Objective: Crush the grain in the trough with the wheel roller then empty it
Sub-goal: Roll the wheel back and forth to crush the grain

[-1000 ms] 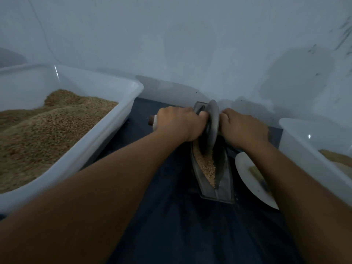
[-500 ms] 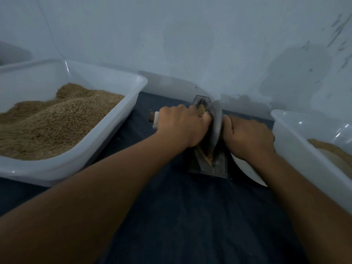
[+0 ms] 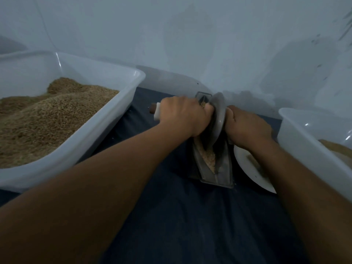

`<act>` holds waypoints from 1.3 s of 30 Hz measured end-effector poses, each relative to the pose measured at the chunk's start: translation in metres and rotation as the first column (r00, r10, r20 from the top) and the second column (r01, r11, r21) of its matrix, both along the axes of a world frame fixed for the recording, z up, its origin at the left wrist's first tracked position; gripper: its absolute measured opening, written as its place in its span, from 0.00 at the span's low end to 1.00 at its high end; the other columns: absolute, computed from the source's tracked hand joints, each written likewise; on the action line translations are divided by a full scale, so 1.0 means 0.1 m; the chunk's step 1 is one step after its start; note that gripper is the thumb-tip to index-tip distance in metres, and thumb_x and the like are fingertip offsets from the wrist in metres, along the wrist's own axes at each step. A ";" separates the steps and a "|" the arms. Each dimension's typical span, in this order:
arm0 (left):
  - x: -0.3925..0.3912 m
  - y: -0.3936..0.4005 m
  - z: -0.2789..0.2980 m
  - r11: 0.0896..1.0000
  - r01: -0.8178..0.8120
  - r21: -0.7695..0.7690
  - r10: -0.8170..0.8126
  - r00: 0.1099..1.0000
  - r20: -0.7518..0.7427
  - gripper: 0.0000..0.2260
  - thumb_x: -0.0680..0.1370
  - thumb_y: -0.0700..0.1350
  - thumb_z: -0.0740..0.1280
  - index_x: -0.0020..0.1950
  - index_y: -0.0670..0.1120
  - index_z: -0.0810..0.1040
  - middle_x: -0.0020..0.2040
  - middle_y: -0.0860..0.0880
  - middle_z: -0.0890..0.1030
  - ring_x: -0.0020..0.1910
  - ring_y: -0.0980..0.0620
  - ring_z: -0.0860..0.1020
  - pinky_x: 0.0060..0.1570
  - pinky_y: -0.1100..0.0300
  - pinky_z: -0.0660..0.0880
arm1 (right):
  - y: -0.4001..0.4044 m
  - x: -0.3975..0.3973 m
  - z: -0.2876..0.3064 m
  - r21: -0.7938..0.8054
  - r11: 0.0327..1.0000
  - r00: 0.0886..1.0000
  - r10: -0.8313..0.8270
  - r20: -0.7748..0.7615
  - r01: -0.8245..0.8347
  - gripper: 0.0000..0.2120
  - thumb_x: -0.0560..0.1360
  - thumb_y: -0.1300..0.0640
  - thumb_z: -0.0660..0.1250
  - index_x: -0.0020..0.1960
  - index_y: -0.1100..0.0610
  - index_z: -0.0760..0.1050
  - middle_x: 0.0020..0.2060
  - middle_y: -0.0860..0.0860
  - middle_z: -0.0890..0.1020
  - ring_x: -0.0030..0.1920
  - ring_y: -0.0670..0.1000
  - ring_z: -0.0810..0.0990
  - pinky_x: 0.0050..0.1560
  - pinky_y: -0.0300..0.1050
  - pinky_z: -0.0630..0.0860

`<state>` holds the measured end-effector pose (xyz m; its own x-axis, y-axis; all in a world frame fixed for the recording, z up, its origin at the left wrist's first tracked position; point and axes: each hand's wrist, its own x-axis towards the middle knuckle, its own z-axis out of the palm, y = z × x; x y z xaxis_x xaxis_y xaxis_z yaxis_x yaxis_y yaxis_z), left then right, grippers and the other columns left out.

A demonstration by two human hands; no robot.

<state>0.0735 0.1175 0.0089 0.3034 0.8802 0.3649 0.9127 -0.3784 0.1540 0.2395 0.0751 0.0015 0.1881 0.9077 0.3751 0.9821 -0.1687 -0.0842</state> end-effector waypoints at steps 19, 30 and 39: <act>0.12 0.62 -0.03 0.993 0.031 -0.113 -0.026 0.999 0.038 0.29 0.80 0.63 0.42 0.63 0.50 0.76 0.60 0.44 0.79 0.52 0.43 0.75 0.46 0.49 0.62 | 0.62 0.10 0.20 -0.120 0.992 0.999 -0.025 0.019 0.028 0.21 0.80 0.41 0.43 0.52 0.47 0.73 0.56 0.55 0.80 0.46 0.57 0.72 0.46 0.52 0.67; -0.01 0.25 -0.10 0.996 -0.001 -0.092 0.005 0.999 0.033 0.32 0.78 0.66 0.40 0.55 0.49 0.78 0.51 0.43 0.81 0.42 0.43 0.72 0.42 0.49 0.65 | 0.25 -0.02 0.05 0.048 0.999 0.992 -0.023 0.121 0.017 0.23 0.80 0.42 0.42 0.45 0.50 0.73 0.43 0.54 0.80 0.39 0.56 0.71 0.41 0.50 0.67; -0.17 -0.15 -0.14 0.999 0.048 0.000 -0.048 0.999 -0.007 0.29 0.79 0.65 0.41 0.57 0.49 0.73 0.52 0.43 0.81 0.47 0.41 0.78 0.41 0.49 0.66 | -0.29 -0.20 -0.05 0.244 0.968 0.983 0.007 0.181 -0.052 0.20 0.81 0.44 0.44 0.38 0.49 0.68 0.31 0.47 0.70 0.33 0.54 0.68 0.41 0.50 0.63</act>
